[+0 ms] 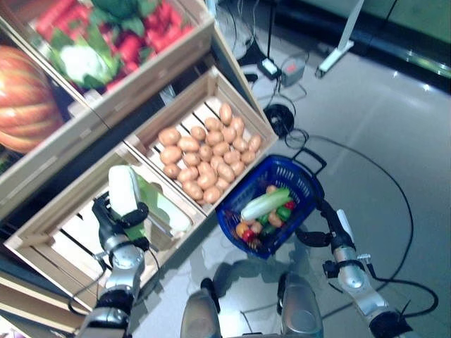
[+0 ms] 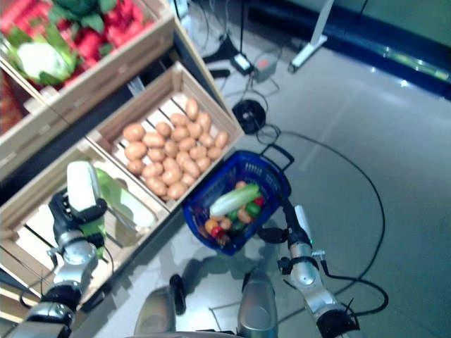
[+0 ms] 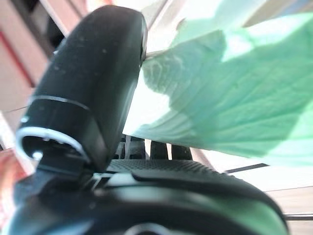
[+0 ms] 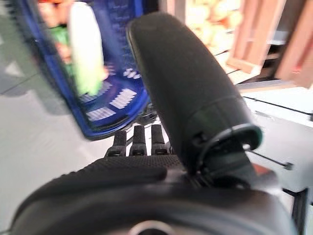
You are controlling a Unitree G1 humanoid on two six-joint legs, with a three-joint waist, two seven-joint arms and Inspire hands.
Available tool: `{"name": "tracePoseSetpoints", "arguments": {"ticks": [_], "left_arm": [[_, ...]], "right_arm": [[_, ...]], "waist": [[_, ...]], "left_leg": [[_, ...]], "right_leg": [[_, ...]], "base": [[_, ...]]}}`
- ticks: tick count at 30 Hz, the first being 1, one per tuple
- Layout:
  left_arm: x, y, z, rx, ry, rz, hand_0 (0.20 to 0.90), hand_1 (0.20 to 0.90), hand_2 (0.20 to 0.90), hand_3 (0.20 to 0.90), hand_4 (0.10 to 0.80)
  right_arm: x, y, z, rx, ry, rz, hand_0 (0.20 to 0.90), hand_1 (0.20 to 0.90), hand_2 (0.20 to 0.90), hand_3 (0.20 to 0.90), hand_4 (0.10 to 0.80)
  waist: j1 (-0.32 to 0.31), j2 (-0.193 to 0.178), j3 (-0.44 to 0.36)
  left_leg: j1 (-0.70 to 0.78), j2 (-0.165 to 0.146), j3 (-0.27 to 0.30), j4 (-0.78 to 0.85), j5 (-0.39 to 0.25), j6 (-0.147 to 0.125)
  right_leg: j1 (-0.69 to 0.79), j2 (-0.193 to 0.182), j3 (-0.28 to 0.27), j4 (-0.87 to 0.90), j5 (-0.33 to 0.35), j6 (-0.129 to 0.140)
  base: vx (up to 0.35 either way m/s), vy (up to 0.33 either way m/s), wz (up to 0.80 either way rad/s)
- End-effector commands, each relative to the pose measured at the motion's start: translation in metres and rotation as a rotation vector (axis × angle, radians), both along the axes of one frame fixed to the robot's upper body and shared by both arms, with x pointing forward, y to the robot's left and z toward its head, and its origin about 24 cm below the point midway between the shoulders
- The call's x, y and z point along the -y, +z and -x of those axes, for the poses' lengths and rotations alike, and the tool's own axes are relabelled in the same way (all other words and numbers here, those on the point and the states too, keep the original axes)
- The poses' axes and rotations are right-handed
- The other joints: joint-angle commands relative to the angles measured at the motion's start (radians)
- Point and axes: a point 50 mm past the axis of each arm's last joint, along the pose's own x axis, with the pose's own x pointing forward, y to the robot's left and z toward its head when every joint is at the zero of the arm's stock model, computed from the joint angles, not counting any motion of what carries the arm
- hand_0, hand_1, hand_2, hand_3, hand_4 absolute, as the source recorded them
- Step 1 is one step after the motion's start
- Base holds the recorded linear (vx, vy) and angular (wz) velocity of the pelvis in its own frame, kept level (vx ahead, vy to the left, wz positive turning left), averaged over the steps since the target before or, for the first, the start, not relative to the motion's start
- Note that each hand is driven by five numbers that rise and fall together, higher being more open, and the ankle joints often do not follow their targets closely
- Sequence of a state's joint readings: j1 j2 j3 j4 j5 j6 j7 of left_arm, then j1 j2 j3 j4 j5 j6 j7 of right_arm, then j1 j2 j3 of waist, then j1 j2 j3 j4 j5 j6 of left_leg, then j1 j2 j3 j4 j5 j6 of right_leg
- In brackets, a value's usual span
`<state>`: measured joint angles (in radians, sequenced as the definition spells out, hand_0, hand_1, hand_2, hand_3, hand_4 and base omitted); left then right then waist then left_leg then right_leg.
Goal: Put vegetables into the basket
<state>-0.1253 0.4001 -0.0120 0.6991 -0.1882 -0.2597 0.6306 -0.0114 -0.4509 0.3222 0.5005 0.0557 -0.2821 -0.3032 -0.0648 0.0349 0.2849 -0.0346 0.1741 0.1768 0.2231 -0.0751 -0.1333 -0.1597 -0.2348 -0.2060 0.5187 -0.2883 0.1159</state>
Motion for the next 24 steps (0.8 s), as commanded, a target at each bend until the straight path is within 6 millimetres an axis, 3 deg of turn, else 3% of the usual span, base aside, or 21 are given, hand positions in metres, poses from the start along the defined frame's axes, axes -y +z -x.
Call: {"name": "tracePoseSetpoints", "arguments": {"ticks": [1, 10, 16, 20, 24], "left_arm": [[-0.02, 0.065, -0.008, 0.332, -0.084, -0.15, 0.3, 0.3, 0.3, 0.3, 0.4], [0.013, 0.113, -0.025, 0.575, -0.455, 0.039, 0.3, 0.3, 0.3, 0.3, 0.4], [0.05, 0.143, -0.052, 0.663, -0.77, 0.127, 0.3, 0.3, 0.3, 0.3, 0.4], [0.07, 0.139, -0.06, 0.639, -0.991, 0.295, 0.3, 0.3, 0.3, 0.3, 0.4], [0.077, 0.134, -0.071, 0.586, -1.095, 0.406, 0.3, 0.3, 0.3, 0.3, 0.4]], "right_arm": [[-0.017, 0.034, -0.014, 0.203, 0.078, -0.218, 0.9, 0.9, 0.9, 0.9, 0.8], [-0.037, 0.043, -0.02, 0.089, 0.349, -0.516, 0.9, 0.9, 0.9, 0.9, 0.8], [-0.038, 0.054, -0.032, -0.034, 0.51, -0.686, 0.9, 0.9, 0.9, 0.9, 0.8], [-0.04, 0.061, -0.037, -0.072, 0.59, -0.716, 0.9, 0.9, 0.9, 0.9, 0.8], [-0.043, 0.072, -0.051, -0.092, 0.644, -0.705, 0.9, 0.9, 0.9, 0.9, 0.8]], "waist": [[0.025, -0.016, -0.129], [0.062, -0.03, -0.183], [0.066, -0.051, -0.216], [0.061, -0.053, -0.224], [0.056, -0.055, -0.23]], "left_leg": [[0.061, -0.037, 0.005, -0.07, 0.04, 0.052], [0.157, -0.046, -0.019, -0.272, 0.106, 0.044], [0.16, -0.039, -0.032, -0.31, 0.11, 0.031], [0.168, -0.03, -0.016, -0.31, 0.107, 0.03], [0.181, -0.027, -0.01, -0.31, 0.101, 0.027]], "right_leg": [[0.173, -0.028, -0.001, -0.33, 0.234, -0.002], [0.287, 0.005, -0.052, -0.506, 0.308, 0.019], [0.325, 0.033, -0.076, -0.594, 0.344, 0.027], [0.328, 0.039, -0.072, -0.596, 0.343, 0.025], [0.338, 0.042, -0.067, -0.6, 0.34, 0.025]], "base": [[0.087, -0.073, 0.09], [0.058, -0.109, 0.1], [0.025, -0.117, 0.05], [-0.004, -0.074, -0.01], [-0.002, -0.048, -0.02]]}}
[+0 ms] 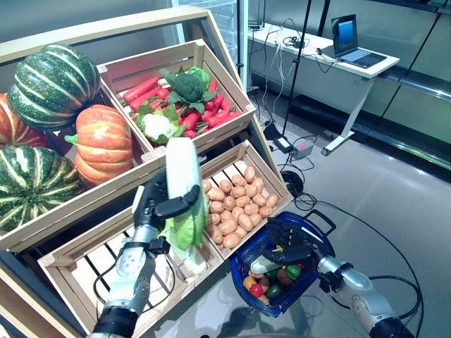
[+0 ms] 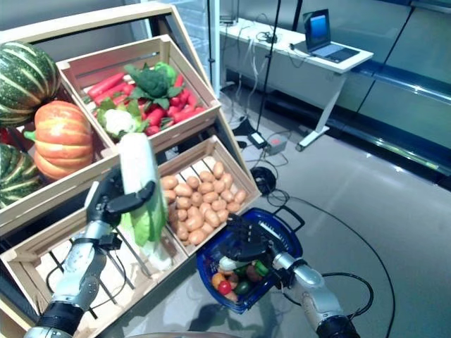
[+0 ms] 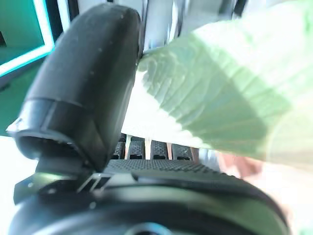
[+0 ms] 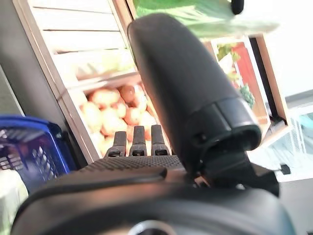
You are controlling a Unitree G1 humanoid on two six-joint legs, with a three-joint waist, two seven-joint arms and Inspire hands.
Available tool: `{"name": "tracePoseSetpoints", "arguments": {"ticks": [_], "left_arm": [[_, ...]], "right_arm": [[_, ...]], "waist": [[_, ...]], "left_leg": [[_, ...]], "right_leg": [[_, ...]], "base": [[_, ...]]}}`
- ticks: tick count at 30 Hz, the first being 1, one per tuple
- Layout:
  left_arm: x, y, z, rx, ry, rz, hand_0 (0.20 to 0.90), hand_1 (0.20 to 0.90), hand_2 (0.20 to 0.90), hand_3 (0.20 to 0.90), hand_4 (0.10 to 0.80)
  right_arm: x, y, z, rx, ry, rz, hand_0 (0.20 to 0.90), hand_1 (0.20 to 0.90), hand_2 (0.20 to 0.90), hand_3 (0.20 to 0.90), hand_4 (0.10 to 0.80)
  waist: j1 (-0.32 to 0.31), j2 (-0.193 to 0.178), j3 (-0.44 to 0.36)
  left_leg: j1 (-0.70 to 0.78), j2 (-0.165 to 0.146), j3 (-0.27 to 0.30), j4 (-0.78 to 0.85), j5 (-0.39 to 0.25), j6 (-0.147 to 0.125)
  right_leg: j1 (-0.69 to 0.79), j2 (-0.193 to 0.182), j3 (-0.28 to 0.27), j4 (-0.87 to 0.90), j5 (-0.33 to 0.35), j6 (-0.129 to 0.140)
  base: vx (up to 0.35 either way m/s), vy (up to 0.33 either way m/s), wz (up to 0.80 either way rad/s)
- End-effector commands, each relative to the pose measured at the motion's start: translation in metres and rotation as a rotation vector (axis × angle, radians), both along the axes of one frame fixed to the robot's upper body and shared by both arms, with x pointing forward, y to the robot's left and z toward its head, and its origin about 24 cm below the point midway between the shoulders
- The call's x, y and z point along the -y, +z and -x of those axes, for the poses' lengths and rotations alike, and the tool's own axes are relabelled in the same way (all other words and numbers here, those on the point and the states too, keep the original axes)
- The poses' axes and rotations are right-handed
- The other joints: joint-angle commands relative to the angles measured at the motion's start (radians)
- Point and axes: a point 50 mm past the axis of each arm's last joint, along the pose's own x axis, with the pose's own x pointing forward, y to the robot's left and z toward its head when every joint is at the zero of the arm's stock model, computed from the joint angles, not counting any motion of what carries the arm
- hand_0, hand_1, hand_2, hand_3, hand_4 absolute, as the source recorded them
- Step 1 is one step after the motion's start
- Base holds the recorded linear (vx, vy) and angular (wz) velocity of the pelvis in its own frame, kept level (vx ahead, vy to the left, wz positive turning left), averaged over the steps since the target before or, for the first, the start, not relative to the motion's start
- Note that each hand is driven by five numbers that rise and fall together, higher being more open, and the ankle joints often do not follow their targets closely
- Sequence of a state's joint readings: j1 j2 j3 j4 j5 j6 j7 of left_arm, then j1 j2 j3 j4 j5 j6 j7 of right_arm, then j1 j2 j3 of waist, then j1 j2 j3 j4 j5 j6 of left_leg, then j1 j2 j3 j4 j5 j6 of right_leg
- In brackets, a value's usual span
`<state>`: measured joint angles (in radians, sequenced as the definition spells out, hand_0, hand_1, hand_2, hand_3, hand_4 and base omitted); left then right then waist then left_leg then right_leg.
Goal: Put vegetables into the basket
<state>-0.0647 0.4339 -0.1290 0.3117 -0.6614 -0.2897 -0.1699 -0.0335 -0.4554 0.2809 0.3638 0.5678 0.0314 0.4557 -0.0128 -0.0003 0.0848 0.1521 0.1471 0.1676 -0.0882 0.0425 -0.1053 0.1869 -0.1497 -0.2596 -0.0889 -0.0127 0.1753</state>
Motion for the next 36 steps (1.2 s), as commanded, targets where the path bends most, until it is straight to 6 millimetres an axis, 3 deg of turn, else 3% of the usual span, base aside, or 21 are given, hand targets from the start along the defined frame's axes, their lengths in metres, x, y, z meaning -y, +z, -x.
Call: {"name": "tracePoseSetpoints", "arguments": {"ticks": [1, 3, 14, 18, 25, 36], "left_arm": [[0.008, 0.083, -0.047, 0.326, -0.168, 0.032, 0.3, 0.3, 0.3, 0.3, 0.4], [0.011, 0.08, -0.053, 0.293, -0.218, 0.049, 0.3, 0.3, 0.3, 0.3, 0.4], [0.032, 0.073, -0.063, 0.226, -0.387, 0.029, 0.3, 0.3, 0.3, 0.3, 0.4], [0.041, 0.074, -0.064, 0.232, -0.433, 0.036, 0.3, 0.3, 0.3, 0.3, 0.4], [0.059, 0.083, -0.065, 0.266, -0.522, 0.049, 0.3, 0.3, 0.3, 0.3, 0.4], [0.072, 0.095, -0.067, 0.321, -0.577, 0.069, 0.3, 0.3, 0.3, 0.3, 0.4]], "right_arm": [[-0.013, 0.068, -0.048, 0.269, 0.099, -0.123, 0.9, 0.9, 0.9, 0.9, 0.8], [-0.017, 0.075, -0.058, 0.245, 0.114, -0.197, 0.9, 0.9, 0.9, 0.9, 0.8], [-0.028, 0.1, -0.085, 0.273, 0.078, -0.227, 0.9, 0.9, 0.9, 0.9, 0.8], [-0.034, 0.099, -0.089, 0.224, 0.101, -0.259, 0.9, 0.9, 0.9, 0.9, 0.8], [-0.047, 0.082, -0.087, 0.07, 0.164, -0.354, 0.9, 0.9, 0.9, 0.9, 0.8], [-0.061, 0.049, -0.073, -0.165, 0.241, -0.422, 0.9, 0.9, 0.9, 0.9, 0.8]], "waist": [[0.004, -0.02, -0.03], [0.002, -0.02, -0.039], [0.008, -0.023, -0.053], [0.014, -0.026, -0.054], [0.027, -0.029, -0.058], [0.038, -0.03, -0.066]], "left_leg": [[-0.004, 0.0, 0.0, 0.001, -0.017, -0.001], [0.005, 0.002, 0.004, 0.001, -0.021, -0.002], [0.021, 0.008, 0.007, 0.001, -0.029, -0.005], [0.022, 0.006, 0.004, 0.001, -0.03, -0.005], [0.021, 0.003, -0.004, 0.001, -0.033, -0.004], [0.019, -0.003, -0.014, 0.001, -0.037, 0.0]], "right_leg": [[-0.008, -0.043, -0.013, 0.007, 0.065, -0.034], [0.0, -0.041, -0.009, 0.003, 0.064, -0.034], [0.015, -0.04, -0.001, 0.002, 0.056, -0.034], [0.016, -0.041, -0.003, 0.002, 0.056, -0.035], [0.02, -0.043, -0.007, 0.002, 0.055, -0.036], [0.019, -0.045, -0.007, 0.002, 0.054, -0.037]], "base": [[0.01, -0.05, -0.04], [0.018, -0.036, -0.06], [0.0, 0.0, 0.0], [0.0, 0.0, 0.0], [0.0, 0.0, 0.0], [0.0, 0.0, 0.0]]}}
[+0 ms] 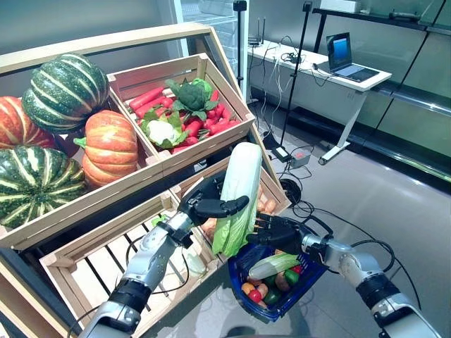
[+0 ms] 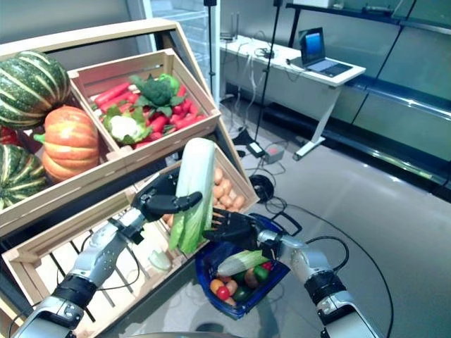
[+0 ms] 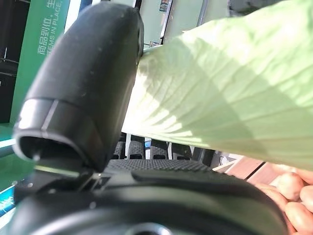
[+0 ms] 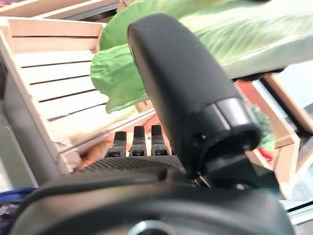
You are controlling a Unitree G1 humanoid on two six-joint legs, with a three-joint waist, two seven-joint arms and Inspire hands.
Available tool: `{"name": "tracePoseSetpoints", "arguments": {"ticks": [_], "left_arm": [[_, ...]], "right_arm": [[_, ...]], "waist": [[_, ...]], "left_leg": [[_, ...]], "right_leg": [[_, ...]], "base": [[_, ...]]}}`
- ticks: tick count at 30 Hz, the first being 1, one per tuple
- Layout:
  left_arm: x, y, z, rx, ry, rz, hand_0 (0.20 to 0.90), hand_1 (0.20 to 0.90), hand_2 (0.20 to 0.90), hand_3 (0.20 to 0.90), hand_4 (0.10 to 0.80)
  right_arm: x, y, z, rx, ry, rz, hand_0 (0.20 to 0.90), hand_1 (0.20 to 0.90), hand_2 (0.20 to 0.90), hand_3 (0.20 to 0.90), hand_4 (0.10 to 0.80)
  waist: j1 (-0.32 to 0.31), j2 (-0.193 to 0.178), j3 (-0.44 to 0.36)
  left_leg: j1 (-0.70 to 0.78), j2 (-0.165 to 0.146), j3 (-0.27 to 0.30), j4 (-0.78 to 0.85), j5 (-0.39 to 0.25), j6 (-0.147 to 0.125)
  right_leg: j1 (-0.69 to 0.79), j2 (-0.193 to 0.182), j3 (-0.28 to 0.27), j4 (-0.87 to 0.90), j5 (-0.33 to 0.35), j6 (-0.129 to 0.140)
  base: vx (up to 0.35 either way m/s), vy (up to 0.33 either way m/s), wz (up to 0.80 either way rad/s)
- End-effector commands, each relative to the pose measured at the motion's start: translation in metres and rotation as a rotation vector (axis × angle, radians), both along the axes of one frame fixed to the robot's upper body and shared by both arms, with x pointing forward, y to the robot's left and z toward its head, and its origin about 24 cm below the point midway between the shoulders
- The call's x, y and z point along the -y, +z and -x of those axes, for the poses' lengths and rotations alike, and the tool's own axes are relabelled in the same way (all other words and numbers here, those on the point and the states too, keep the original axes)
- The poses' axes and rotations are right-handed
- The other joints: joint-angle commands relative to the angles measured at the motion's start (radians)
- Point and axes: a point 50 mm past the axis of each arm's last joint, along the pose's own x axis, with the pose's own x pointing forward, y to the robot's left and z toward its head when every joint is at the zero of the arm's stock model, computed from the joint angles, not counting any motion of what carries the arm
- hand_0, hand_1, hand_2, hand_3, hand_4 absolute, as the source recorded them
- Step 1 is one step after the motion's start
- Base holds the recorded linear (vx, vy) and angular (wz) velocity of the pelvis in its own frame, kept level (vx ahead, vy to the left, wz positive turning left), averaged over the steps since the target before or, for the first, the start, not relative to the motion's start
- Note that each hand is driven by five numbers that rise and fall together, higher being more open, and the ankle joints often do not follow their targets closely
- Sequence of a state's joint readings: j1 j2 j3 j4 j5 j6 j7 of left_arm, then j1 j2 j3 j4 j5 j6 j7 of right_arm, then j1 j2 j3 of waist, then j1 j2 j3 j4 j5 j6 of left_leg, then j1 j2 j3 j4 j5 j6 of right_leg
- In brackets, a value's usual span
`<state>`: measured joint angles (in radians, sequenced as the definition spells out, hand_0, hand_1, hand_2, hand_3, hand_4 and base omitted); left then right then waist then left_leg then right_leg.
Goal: Put vegetables into the basket
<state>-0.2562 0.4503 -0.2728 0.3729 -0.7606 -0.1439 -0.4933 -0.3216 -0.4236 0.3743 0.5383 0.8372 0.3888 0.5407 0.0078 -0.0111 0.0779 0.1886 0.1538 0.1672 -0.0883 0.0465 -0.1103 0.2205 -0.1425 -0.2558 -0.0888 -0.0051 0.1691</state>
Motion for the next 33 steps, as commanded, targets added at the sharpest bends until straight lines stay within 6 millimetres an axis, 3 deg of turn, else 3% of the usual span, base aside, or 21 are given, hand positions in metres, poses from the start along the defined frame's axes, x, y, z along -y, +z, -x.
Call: {"name": "tracePoseSetpoints", "arguments": {"ticks": [1, 8, 18, 21, 33], "left_arm": [[0.023, 0.081, -0.037, 0.319, -0.1, 0.094, 0.3, 0.3, 0.3, 0.3, 0.4], [0.032, 0.087, -0.036, 0.33, -0.139, 0.128, 0.3, 0.3, 0.3, 0.3, 0.4], [0.053, 0.059, -0.024, 0.217, -0.223, 0.148, 0.3, 0.3, 0.3, 0.3, 0.4], [0.053, 0.049, -0.021, 0.177, -0.239, 0.142, 0.3, 0.3, 0.3, 0.3, 0.4], [0.056, 0.02, -0.012, 0.075, -0.283, 0.075, 0.3, 0.3, 0.3, 0.3, 0.4]], "right_arm": [[-0.027, 0.037, -0.031, 0.098, 0.082, -0.216, 0.9, 0.9, 0.9, 0.9, 0.8], [-0.043, 0.033, -0.024, 0.055, 0.132, -0.321, 0.9, 0.9, 0.9, 0.9, 0.8], [-0.082, 0.078, -0.029, 0.202, 0.176, -0.531, 0.9, 0.9, 0.9, 0.9, 0.8], [-0.086, 0.093, -0.032, 0.261, 0.21, -0.555, 0.9, 0.9, 0.9, 0.9, 0.8], [-0.088, 0.12, -0.04, 0.343, 0.239, -0.594, 0.9, 0.9, 0.9, 0.9, 0.8]], "waist": [[0.018, -0.019, -0.06], [0.023, -0.017, -0.059], [0.025, -0.016, -0.057], [0.027, -0.019, -0.057], [0.033, -0.023, -0.057]], "left_leg": [[-0.018, -0.009, -0.014, 0.001, -0.04, 0.005], [-0.02, -0.011, -0.019, 0.001, -0.039, 0.006], [-0.019, -0.014, -0.024, 0.001, -0.043, 0.01], [-0.02, -0.015, -0.024, 0.001, -0.044, 0.012], [-0.018, -0.013, -0.023, 0.001, -0.046, 0.015]], "right_leg": [[-0.015, -0.052, -0.01, 0.001, 0.046, -0.031], [-0.016, -0.05, -0.009, 0.001, 0.046, -0.035], [-0.017, -0.047, -0.003, 0.001, 0.045, -0.037], [-0.019, -0.047, 0.0, 0.001, 0.046, -0.038], [-0.019, -0.045, 0.003, 0.001, 0.046, -0.038]], "base": [[0.0, 0.0, 0.0], [0.0, 0.0, 0.0], [0.0, 0.0, 0.0], [0.0, 0.0, 0.0], [0.0, 0.0, 0.0]]}}
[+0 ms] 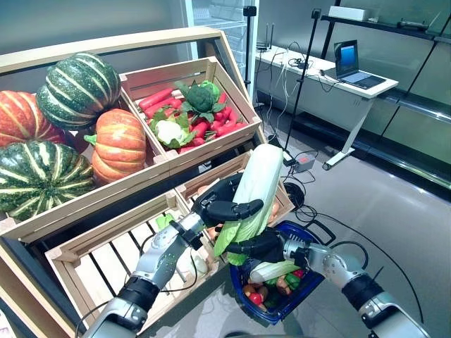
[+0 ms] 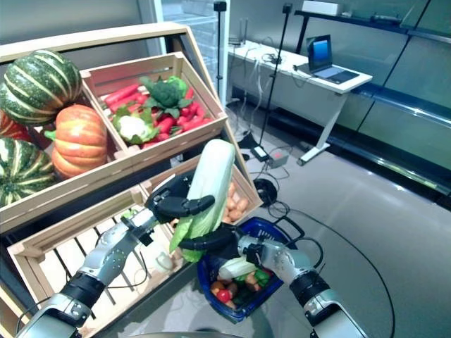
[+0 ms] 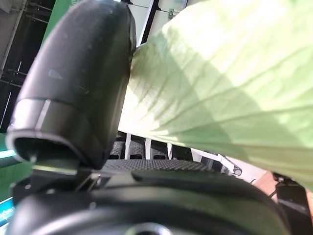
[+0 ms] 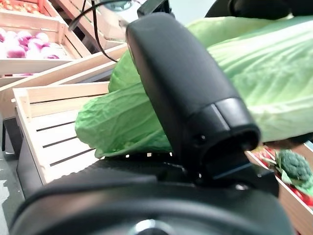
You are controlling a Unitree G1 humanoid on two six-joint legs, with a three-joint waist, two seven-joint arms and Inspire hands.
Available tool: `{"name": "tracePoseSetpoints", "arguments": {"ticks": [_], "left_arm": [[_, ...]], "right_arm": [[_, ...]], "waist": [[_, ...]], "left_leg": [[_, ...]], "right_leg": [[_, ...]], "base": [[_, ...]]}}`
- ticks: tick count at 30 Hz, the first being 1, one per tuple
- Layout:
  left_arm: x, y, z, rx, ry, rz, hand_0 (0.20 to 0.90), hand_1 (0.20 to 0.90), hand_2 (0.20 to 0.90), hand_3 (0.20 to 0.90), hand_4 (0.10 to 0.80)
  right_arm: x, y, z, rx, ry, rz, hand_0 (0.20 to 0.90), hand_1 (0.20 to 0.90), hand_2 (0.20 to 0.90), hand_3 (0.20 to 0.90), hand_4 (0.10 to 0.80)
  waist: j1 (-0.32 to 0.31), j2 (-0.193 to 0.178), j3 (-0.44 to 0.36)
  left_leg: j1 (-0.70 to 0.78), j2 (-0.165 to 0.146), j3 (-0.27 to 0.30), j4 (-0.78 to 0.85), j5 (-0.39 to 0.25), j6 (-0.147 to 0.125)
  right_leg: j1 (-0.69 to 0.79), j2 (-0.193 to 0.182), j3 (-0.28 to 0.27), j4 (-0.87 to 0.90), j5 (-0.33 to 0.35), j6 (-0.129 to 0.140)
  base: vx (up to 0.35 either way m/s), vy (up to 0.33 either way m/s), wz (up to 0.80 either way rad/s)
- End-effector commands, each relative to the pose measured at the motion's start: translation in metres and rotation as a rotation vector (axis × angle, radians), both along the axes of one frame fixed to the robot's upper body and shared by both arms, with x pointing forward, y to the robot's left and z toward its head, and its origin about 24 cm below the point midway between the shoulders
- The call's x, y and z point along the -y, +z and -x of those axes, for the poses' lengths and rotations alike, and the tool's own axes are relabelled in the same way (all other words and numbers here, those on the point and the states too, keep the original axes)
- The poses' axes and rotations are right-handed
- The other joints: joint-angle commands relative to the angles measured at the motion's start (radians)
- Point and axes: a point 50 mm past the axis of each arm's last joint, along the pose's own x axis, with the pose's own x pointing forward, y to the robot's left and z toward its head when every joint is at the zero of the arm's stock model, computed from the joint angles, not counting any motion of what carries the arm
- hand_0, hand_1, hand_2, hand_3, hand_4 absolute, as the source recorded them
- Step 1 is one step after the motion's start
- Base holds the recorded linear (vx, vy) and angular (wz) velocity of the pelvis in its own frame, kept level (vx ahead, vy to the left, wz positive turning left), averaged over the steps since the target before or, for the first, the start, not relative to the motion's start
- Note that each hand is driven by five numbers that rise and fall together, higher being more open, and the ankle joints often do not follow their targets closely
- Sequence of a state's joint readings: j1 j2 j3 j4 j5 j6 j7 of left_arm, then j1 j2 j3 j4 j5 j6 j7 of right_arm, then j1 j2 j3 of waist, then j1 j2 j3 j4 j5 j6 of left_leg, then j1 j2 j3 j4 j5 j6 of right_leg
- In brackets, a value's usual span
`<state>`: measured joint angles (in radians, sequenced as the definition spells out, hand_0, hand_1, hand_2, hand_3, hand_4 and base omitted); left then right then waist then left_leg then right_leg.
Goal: Put vegetables into the basket
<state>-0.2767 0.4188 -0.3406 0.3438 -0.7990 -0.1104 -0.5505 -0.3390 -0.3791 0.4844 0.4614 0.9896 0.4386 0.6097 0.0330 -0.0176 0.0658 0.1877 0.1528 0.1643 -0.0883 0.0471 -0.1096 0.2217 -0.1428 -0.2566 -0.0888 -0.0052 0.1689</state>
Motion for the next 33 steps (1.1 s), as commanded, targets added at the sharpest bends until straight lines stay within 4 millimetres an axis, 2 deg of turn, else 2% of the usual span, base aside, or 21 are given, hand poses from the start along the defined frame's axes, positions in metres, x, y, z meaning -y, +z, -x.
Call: {"name": "tracePoseSetpoints", "arguments": {"ticks": [1, 2, 4, 8, 26, 27, 28, 29, 30, 33], "left_arm": [[0.028, 0.018, -0.014, 0.081, -0.136, 0.026, 0.3, 0.3, 0.3, 0.3, 0.4], [0.027, 0.016, -0.013, 0.071, -0.131, 0.033, 0.3, 0.3, 0.3, 0.3, 0.4], [0.028, 0.013, -0.012, 0.06, -0.125, 0.041, 0.3, 0.3, 0.3, 0.3, 0.4], [0.029, 0.009, -0.01, 0.052, -0.118, 0.049, 0.3, 0.3, 0.3, 0.3, 0.4], [0.012, 0.0, -0.004, 0.021, -0.027, 0.064, 0.3, 0.3, 0.3, 0.3, 0.4], [0.01, -0.004, -0.003, 0.011, -0.006, 0.056, 0.422, 0.422, 0.422, 0.422, 0.482], [0.008, -0.006, -0.003, 0.003, 0.006, 0.051, 0.695, 0.695, 0.695, 0.695, 0.664], [0.006, -0.008, -0.003, -0.006, 0.026, 0.042, 0.86, 0.86, 0.86, 0.86, 0.773], [0.004, -0.008, -0.003, -0.007, 0.032, 0.039, 0.9, 0.9, 0.9, 0.9, 0.8], [-0.006, -0.014, 0.001, -0.018, 0.103, 0.016, 0.9, 0.9, 0.9, 0.9, 0.8]], "right_arm": [[-0.04, 0.11, -0.05, 0.348, 0.023, -0.418, 0.9, 0.9, 0.9, 0.9, 0.8], [-0.04, 0.112, -0.051, 0.347, 0.008, -0.432, 0.9, 0.9, 0.9, 0.9, 0.8], [-0.039, 0.115, -0.054, 0.347, -0.034, -0.455, 0.3, 0.3, 0.3, 0.3, 0.4], [-0.037, 0.113, -0.056, 0.337, -0.081, -0.441, 0.3, 0.3, 0.3, 0.3, 0.4], [-0.016, 0.094, -0.054, 0.302, -0.221, -0.386, 0.3, 0.3, 0.3, 0.3, 0.4], [-0.013, 0.091, -0.053, 0.291, -0.237, -0.383, 0.3, 0.3, 0.3, 0.3, 0.4], [-0.011, 0.089, -0.053, 0.287, -0.249, -0.377, 0.3, 0.3, 0.3, 0.3, 0.4], [-0.008, 0.086, -0.053, 0.282, -0.265, -0.363, 0.3, 0.3, 0.3, 0.3, 0.4], [-0.006, 0.084, -0.053, 0.279, -0.272, -0.358, 0.3, 0.3, 0.3, 0.3, 0.4], [0.01, 0.07, -0.05, 0.267, -0.344, -0.3, 0.3, 0.3, 0.3, 0.3, 0.4]], "waist": [[0.008, -0.017, -0.045], [0.009, -0.017, -0.045], [0.01, -0.017, -0.044], [0.012, -0.016, -0.042], [0.003, -0.015, -0.03], [0.001, -0.015, -0.028], [0.0, -0.015, -0.027], [-0.001, -0.015, -0.026], [-0.002, -0.015, -0.025], [-0.007, -0.014, -0.021]], "left_leg": [[-0.017, -0.012, -0.02, 0.001, -0.046, 0.014], [-0.016, -0.012, -0.02, 0.001, -0.047, 0.015], [-0.016, -0.012, -0.021, 0.001, -0.048, 0.015], [-0.014, -0.012, -0.023, 0.001, -0.049, 0.016], [-0.01, -0.007, -0.01, 0.001, -0.046, 0.014], [-0.009, -0.006, -0.009, 0.001, -0.046, 0.014], [-0.009, -0.005, -0.008, 0.001, -0.045, 0.014], [-0.009, -0.005, -0.007, 0.001, -0.045, 0.013], [-0.009, -0.004, -0.006, 0.001, -0.045, 0.013], [-0.009, 0.0, 0.0, 0.001, -0.042, 0.011]], "right_leg": [[-0.02, -0.045, 0.003, 0.002, 0.046, -0.038], [-0.02, -0.045, 0.003, 0.002, 0.045, -0.038], [-0.019, -0.045, 0.003, 0.002, 0.045, -0.039], [-0.017, -0.046, 0.001, 0.002, 0.045, -0.039], [-0.021, -0.047, 0.006, 0.002, 0.051, -0.038], [-0.021, -0.046, 0.008, 0.002, 0.051, -0.038], [-0.022, -0.046, 0.008, 0.002, 0.051, -0.038], [-0.023, -0.045, 0.009, 0.002, 0.051, -0.038], [-0.023, -0.045, 0.009, 0.002, 0.051, -0.038], [-0.025, -0.043, 0.013, 0.002, 0.053, -0.037]], "base": [[0.0, 0.0, 0.0], [0.0, 0.0, 0.0], [0.0, 0.0, 0.0], [0.0, 0.0, 0.0], [0.0, 0.0, 0.0], [0.0, 0.0, 0.0], [0.0, 0.0, 0.0], [0.0, 0.0, 0.0], [0.0, 0.0, 0.0], [0.0, 0.0, 0.0]]}}
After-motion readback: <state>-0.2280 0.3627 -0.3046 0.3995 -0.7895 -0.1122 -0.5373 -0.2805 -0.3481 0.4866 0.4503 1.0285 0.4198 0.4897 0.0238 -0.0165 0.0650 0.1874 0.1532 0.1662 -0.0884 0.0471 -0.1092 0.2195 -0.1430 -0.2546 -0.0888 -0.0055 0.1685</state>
